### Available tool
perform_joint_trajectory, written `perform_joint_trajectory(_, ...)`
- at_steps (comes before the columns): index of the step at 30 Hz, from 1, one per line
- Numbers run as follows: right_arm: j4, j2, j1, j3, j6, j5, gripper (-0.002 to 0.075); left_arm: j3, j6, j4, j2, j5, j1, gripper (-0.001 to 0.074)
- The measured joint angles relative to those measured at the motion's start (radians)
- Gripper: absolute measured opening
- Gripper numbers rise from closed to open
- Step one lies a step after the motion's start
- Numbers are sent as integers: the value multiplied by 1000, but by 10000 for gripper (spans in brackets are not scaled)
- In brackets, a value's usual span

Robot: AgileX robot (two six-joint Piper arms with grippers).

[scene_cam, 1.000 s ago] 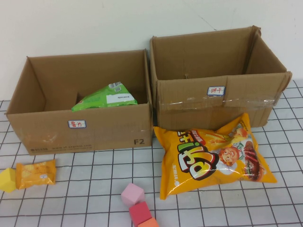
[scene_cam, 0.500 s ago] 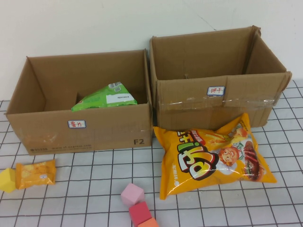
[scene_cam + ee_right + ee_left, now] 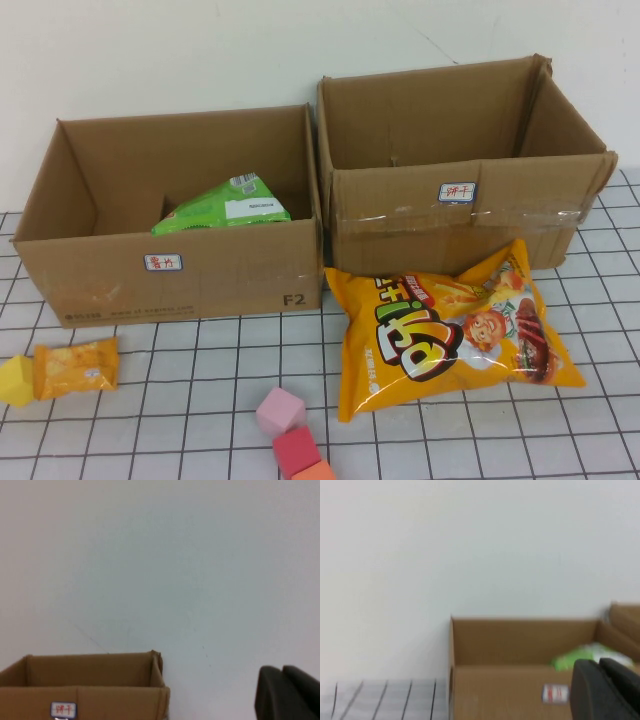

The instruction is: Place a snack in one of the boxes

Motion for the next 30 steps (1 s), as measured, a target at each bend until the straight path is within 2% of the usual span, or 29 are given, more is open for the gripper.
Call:
perform_joint_trajectory(6, -64, 74, 0, -172, -1, 264, 0, -205, 2, 8, 218, 381, 0, -1)
perform_joint_trajectory(9, -72, 158, 0, -215, -3, 349, 0, -262, 0, -24, 355, 492, 0, -1)
perform_joint_trajectory(15, -75, 344, 0, -223, -65, 459, 0, -279, 0, -129, 576, 439, 0, -1)
perform_joint_trajectory(21, -69, 499, 0, -215, -154, 559, 0, -349, 0, -129, 816, 436, 0, 8)
perform_joint_trajectory(24, -44, 552, 0, -203, -173, 563, 0, -409, 0, -110, 934, 436, 0, 80)
perform_joint_trajectory(27, -5, 566, 0, -203, -189, 549, 0, -467, 0, -88, 1050, 436, 0, 214)
perform_joint_trajectory(30, 15, 568, 0, -203, -214, 532, 0, -525, 17, -43, 1177, 436, 0, 404)
